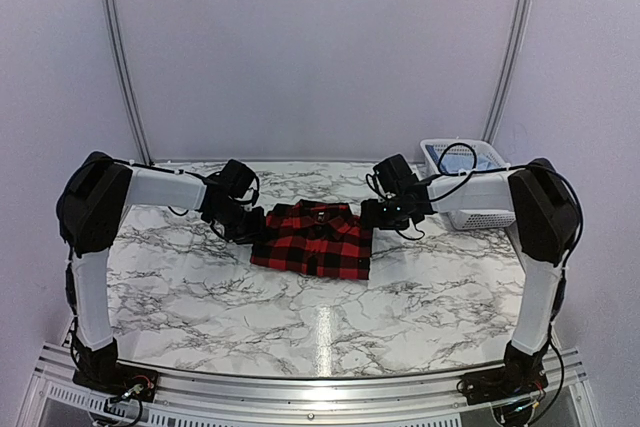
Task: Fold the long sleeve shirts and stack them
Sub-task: Move the square-folded shirt to the corner of the board.
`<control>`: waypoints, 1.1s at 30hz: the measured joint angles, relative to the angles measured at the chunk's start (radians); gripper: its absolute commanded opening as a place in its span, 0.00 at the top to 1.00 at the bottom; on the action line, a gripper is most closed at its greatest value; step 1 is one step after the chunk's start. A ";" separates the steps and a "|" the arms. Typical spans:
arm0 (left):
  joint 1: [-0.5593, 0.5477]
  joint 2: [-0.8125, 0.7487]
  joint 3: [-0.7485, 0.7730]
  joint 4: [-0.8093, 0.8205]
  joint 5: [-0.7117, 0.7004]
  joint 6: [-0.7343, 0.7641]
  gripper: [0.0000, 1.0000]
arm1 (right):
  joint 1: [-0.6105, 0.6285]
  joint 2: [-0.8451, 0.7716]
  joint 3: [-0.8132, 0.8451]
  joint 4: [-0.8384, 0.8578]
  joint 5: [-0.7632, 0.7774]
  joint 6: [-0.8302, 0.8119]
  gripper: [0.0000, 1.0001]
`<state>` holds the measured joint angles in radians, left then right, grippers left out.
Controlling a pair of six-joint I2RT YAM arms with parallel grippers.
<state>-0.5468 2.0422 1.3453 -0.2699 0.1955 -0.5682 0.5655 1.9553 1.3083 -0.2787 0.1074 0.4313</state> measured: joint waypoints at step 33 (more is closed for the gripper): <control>0.257 -0.526 -0.525 -0.311 -0.281 0.026 1.00 | 0.015 -0.043 -0.076 0.073 -0.058 -0.027 0.31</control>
<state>-0.2897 1.5162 0.8200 -0.5804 -0.0853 -0.5419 0.5804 1.9125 1.2320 -0.2054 0.0498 0.4046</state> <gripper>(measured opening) 0.027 0.687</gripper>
